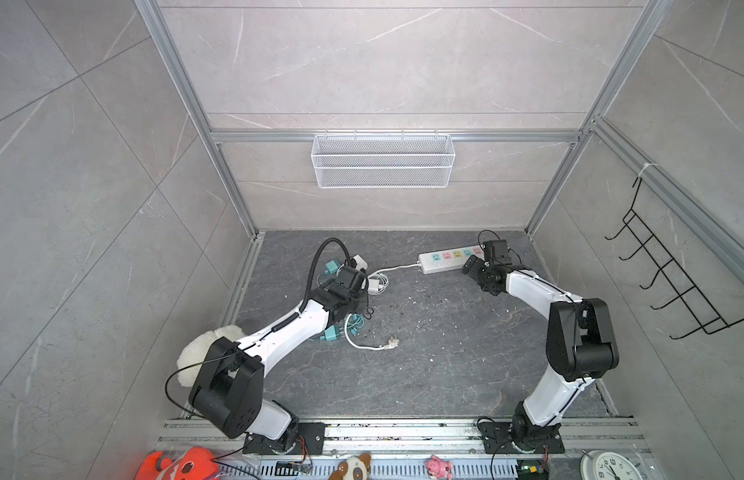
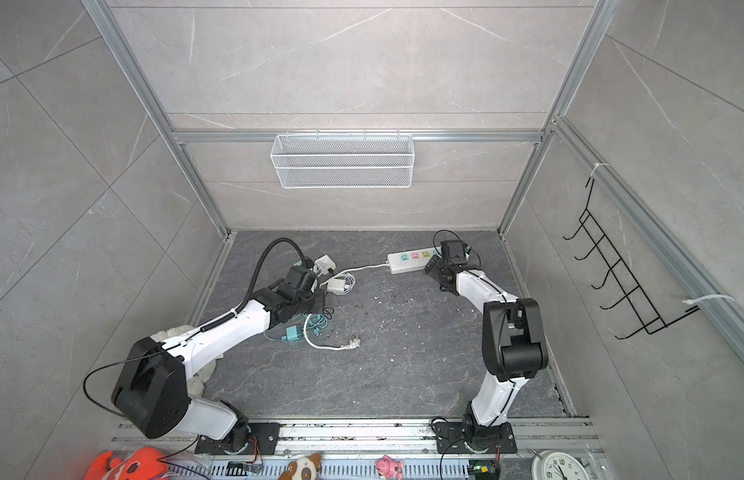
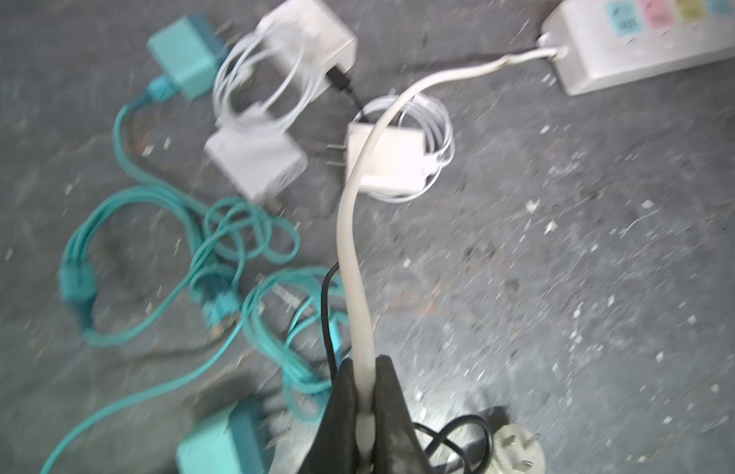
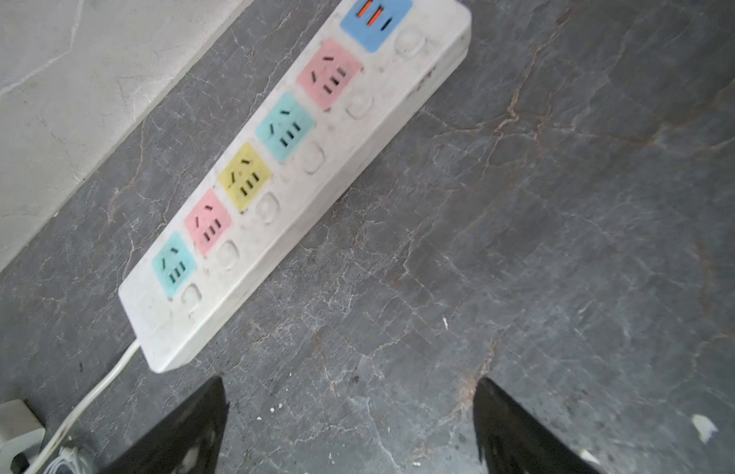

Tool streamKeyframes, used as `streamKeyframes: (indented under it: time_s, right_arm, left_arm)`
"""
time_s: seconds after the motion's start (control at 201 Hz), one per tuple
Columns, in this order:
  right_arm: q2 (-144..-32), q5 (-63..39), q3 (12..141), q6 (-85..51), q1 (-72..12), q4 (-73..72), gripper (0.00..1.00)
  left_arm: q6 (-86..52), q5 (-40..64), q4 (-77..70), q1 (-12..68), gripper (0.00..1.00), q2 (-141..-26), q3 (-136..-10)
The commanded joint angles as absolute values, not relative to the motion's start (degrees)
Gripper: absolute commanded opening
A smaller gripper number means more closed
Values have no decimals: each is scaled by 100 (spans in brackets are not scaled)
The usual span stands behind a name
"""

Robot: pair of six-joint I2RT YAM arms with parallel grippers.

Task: Insert plugs into power strip
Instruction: Move the power cord to the middle-left of the table.

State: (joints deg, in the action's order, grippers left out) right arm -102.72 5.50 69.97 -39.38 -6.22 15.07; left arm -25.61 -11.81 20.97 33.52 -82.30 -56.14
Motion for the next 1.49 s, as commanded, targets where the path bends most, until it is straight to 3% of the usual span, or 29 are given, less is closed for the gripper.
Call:
streamKeyframes:
  time_s: [0.0,0.358,0.622,0.901,1.105,1.299,1.488]
  right_arm:
    - [-10717,887,7682,-3836,-808,1757,94]
    - [-12956,1680,11356,-3195,-1379,3521,95]
    - [-14271,1654,13121,-3061,-1481,4150,96]
    - [-15898,1536,15890,-3025,-1599,5654,95]
    - [-15855,1362,15733,-3020,-1613,5829,95]
    - [-15724,1050,15481,-2936,-1609,6059,95]
    - [-15425,838,15004,-2865,-1657,6245,95]
  left_arm:
    - [-2805,-1432,2056,3342,0,-7935,-5329]
    - [-3511,-2013,2419,2854,0,-8027,-4989]
    - [-3586,-2165,2474,2582,4,-7845,-4942]
    - [-3537,-2003,2390,2403,1,-7439,-4662]
    - [-3463,-1930,2260,2347,8,-7216,-4604]
    - [-3415,-1875,2127,2348,31,-7289,-4624]
    - [-3354,-1736,1889,2342,36,-7475,-4671]
